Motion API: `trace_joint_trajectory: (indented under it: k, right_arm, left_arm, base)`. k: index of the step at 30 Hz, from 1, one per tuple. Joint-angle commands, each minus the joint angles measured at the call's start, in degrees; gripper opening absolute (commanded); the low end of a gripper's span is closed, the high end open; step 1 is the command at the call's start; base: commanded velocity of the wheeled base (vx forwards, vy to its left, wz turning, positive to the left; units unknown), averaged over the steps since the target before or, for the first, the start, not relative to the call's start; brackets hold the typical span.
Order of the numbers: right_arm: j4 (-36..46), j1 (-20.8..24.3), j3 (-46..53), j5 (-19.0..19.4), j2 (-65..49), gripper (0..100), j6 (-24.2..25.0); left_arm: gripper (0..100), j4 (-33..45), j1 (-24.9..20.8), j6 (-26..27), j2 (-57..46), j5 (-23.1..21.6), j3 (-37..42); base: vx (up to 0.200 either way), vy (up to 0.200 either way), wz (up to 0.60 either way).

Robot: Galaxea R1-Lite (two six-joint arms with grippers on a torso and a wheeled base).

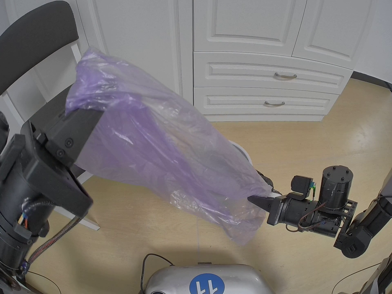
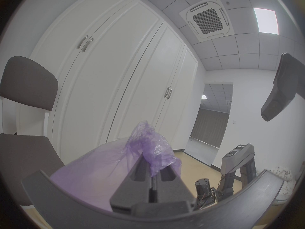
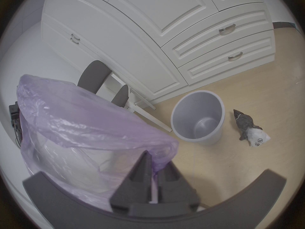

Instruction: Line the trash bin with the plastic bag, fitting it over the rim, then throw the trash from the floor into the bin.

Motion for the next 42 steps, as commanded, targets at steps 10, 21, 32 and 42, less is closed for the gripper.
trace_joint_trajectory:
  k: [10, 21, 32, 42]
  right_arm:
    - [15.3, -1.7, -6.6, -11.7, -6.4, 0, -7.0]
    - [27.0, -1.6, -10.1, -14.1, -15.4, 0, -7.7]
    - [31.3, 0.6, -10.2, -18.5, -21.2, 0, -11.4]
    - [31.4, 2.4, -9.6, -21.0, -24.4, 0, -14.2]
  left_arm:
    - [0, 14.4, 8.2, -1.9, 3.8, 0.0, 0.6]
    - [0, 16.7, 9.6, -1.7, 8.4, 2.3, -0.1]
    - [0, 25.3, 9.6, -4.3, 12.0, 5.7, -4.4]
    - [0, 34.9, 10.5, -11.0, 15.7, 9.8, -11.0]
  base:
    - [0.0, 0.0, 0.0]
    - [0.0, 0.0, 0.0]
    - [0.0, 0.0, 0.0]
    - [0.0, 0.0, 0.0]
